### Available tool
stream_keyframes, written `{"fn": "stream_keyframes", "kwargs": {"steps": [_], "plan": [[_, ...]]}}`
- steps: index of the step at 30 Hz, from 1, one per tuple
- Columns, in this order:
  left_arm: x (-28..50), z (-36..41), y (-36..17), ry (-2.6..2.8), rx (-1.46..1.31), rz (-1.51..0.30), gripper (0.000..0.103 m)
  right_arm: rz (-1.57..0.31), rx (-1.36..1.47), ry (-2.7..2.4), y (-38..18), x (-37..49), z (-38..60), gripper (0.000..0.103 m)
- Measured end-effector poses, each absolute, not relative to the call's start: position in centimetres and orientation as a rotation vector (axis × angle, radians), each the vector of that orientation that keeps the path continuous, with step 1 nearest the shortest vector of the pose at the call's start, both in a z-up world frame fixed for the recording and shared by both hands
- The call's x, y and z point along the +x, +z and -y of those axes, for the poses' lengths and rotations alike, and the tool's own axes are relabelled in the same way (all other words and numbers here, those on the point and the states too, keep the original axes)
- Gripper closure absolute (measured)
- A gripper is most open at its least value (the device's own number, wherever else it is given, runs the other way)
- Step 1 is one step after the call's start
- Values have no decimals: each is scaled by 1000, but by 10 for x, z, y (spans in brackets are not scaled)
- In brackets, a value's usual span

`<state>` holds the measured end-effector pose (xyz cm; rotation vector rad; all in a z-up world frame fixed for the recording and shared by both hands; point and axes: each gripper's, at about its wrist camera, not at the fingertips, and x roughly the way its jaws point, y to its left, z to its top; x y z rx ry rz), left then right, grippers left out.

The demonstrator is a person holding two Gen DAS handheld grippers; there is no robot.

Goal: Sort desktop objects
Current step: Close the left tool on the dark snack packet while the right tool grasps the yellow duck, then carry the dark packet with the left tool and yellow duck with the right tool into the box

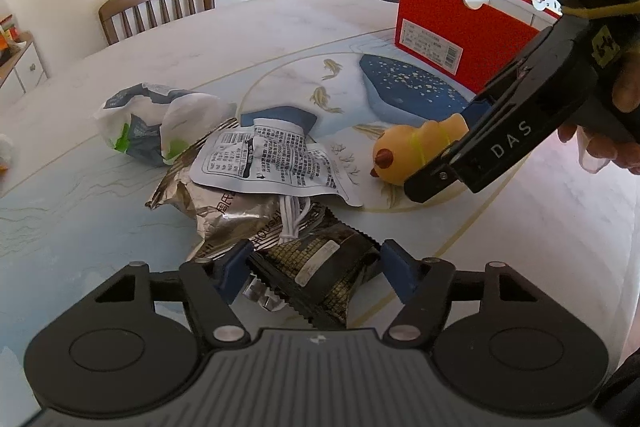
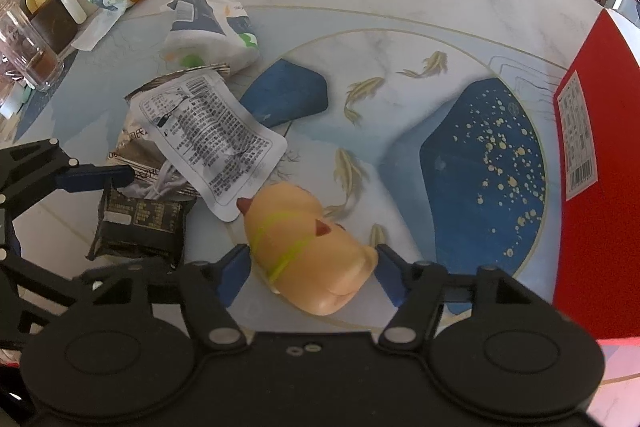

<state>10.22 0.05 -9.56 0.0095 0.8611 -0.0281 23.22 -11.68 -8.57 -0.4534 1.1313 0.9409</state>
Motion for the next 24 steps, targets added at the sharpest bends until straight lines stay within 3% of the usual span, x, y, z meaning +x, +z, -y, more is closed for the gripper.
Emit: {"fn": "stream_keyframes", "kwargs": {"steps": [5, 24], "plan": [[101, -1, -93, -31, 2, -859, 45, -1128, -432, 933, -81, 233, 121, 39], [87, 7, -73, -63, -45, -810, 58, -1124, -356, 947, -62, 218, 143, 42]]}}
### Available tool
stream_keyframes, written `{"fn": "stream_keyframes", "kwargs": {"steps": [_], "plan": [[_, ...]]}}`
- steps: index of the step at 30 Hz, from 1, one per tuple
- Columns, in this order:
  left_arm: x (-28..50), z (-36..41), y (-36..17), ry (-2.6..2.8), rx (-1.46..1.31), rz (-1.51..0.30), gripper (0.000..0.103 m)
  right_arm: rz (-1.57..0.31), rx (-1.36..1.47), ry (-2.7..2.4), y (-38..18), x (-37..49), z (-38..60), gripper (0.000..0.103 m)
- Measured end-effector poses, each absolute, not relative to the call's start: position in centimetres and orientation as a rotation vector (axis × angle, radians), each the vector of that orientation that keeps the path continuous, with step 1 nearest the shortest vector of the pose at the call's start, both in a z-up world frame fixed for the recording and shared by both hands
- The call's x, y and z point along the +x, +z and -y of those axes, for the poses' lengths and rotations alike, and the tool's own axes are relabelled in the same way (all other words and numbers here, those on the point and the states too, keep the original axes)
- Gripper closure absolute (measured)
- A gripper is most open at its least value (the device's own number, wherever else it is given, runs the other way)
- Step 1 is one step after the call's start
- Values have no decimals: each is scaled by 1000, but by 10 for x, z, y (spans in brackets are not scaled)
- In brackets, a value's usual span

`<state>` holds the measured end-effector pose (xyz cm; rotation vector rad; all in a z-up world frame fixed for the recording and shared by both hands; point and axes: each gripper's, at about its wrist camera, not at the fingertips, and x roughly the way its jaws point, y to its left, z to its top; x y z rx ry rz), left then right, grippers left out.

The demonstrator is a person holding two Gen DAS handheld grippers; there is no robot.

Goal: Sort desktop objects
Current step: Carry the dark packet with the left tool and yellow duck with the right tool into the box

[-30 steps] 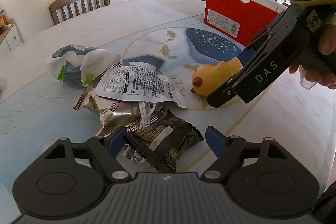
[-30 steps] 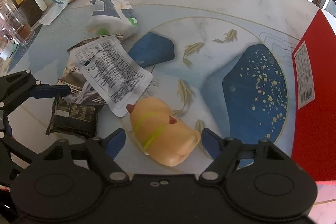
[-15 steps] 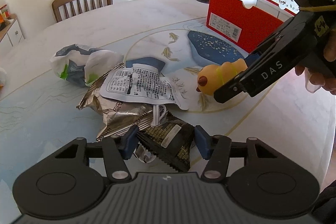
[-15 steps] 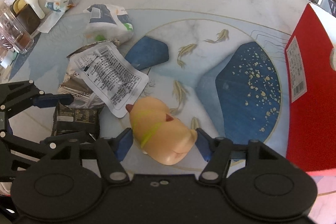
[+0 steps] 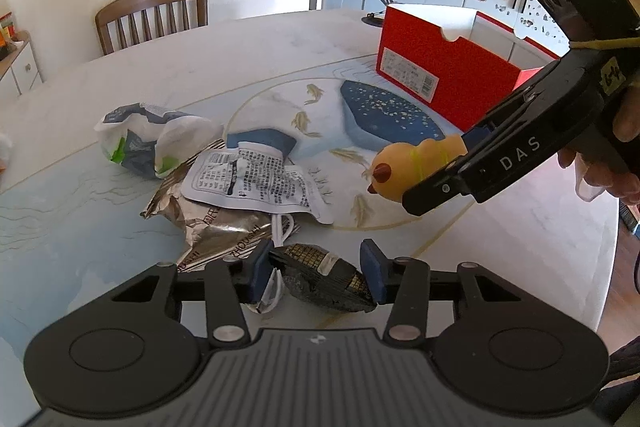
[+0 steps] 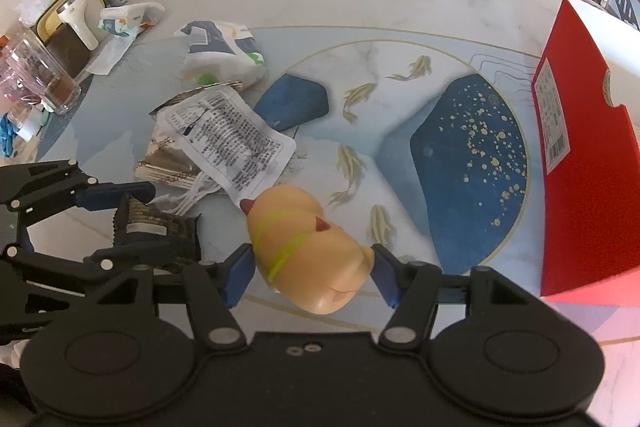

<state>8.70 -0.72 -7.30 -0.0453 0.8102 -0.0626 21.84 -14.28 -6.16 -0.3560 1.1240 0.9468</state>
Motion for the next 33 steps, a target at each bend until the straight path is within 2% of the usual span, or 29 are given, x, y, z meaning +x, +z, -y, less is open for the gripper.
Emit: {"fn": "stream_keyframes", "kwargs": {"steps": [7, 17, 33], "plan": [[83, 13, -69, -75, -51, -809, 62, -1127, -328, 948, -53, 209, 155, 43], [86, 29, -48, -114, -57, -777, 62, -1105, -284, 936, -32, 202, 185, 43], [128, 77, 0, -215, 9, -700, 62, -1024, -234, 860, 9, 220, 246, 44]]}}
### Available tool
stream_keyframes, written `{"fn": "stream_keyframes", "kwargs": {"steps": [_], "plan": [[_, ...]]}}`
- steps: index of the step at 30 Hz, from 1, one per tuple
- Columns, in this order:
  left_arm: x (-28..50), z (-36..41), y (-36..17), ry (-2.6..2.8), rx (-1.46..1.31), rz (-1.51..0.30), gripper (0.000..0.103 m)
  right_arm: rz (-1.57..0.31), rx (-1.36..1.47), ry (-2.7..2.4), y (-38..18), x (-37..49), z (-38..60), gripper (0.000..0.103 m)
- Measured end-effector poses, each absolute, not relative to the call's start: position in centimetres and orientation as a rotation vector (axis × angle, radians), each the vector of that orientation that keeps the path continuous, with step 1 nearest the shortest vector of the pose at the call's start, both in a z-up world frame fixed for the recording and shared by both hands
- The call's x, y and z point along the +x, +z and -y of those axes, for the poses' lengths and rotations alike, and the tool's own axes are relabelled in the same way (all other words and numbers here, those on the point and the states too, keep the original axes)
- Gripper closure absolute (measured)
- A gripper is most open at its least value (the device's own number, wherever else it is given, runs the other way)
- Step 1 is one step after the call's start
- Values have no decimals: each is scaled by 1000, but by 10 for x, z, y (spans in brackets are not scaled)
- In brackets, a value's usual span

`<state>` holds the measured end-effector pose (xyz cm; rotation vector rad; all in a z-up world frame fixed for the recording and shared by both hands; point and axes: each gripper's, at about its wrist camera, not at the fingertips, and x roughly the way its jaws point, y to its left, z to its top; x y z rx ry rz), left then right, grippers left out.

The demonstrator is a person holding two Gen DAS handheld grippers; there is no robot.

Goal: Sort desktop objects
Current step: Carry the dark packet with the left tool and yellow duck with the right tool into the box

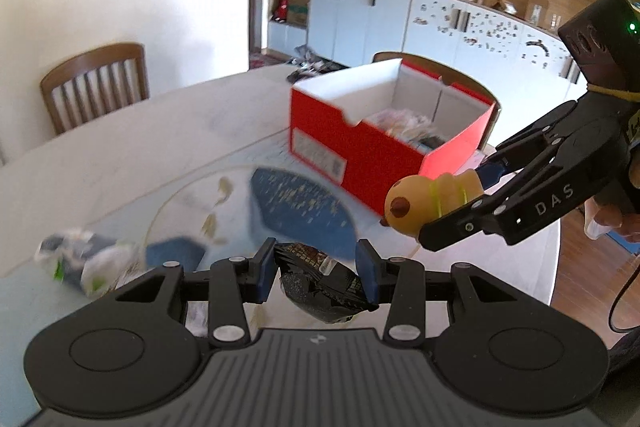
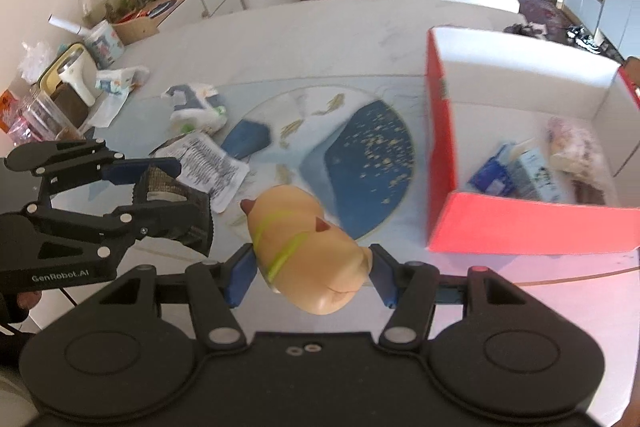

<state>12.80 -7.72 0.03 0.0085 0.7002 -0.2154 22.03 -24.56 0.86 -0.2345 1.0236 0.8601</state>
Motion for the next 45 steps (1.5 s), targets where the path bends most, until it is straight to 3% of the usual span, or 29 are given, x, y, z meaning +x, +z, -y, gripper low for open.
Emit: {"fn": "stream_keyframes", "kwargs": {"steps": [26, 45], "plan": [[243, 181, 56, -331, 137, -570, 62, -908, -246, 782, 45, 310, 342, 44], [332, 209, 49, -295, 130, -616, 62, -915, -229, 737, 33, 381, 373, 44]]}}
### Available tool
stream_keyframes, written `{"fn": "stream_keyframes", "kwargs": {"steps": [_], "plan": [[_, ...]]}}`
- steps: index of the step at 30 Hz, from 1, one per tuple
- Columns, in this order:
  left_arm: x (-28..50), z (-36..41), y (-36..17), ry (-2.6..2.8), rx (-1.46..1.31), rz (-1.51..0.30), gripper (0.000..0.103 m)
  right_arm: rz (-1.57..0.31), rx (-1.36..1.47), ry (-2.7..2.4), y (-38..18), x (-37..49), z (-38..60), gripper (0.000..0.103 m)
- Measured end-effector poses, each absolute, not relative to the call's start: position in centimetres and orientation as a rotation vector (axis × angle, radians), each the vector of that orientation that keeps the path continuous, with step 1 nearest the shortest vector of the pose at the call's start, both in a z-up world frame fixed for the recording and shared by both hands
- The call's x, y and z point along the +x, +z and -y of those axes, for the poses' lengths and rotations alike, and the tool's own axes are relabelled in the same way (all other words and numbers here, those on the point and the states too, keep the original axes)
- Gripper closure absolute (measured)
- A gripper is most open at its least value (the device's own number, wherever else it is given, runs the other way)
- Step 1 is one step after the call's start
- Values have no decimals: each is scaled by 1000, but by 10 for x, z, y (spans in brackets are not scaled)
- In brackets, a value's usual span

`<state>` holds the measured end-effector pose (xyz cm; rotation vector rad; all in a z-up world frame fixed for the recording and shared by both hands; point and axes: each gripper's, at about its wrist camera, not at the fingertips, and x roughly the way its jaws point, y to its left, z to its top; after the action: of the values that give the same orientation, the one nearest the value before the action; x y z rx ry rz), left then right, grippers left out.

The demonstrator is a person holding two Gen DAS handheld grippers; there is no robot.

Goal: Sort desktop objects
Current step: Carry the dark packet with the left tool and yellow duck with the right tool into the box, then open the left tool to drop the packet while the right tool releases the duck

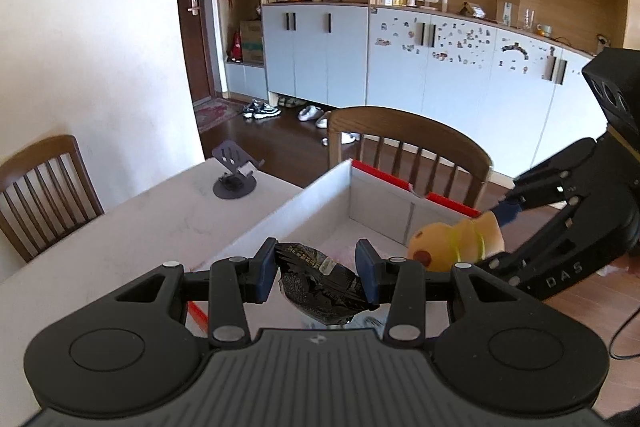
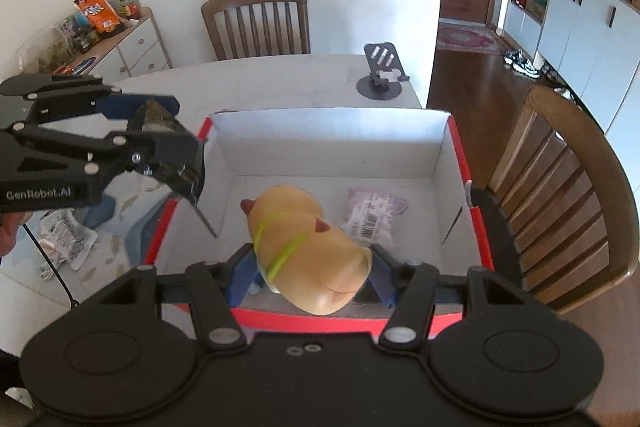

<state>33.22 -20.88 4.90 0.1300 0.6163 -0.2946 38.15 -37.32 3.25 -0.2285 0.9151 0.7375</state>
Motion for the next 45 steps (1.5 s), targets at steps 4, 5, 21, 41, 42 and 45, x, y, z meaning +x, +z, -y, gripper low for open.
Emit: {"fn": "stream_keyframes", "kwargs": {"steps": [4, 5, 21, 41, 42, 45], "plan": [[353, 207, 42, -280, 132, -641, 62, -938, -222, 732, 24, 397, 373, 44], [358, 207, 39, -276, 132, -651, 62, -945, -224, 730, 21, 400, 373, 44], [412, 227, -16, -236, 316, -823, 62, -1083, -279, 745, -36, 430, 360, 44], [446, 219, -55, -218, 204, -1053, 62, -1202, -281, 759, -62, 440, 355, 41], [447, 218, -55, -216, 202, -1056, 62, -1201, -280, 761, -62, 440, 355, 40], [448, 218, -60, -214, 198, -1081, 62, -1199, -279, 764, -61, 440, 356, 39]]}}
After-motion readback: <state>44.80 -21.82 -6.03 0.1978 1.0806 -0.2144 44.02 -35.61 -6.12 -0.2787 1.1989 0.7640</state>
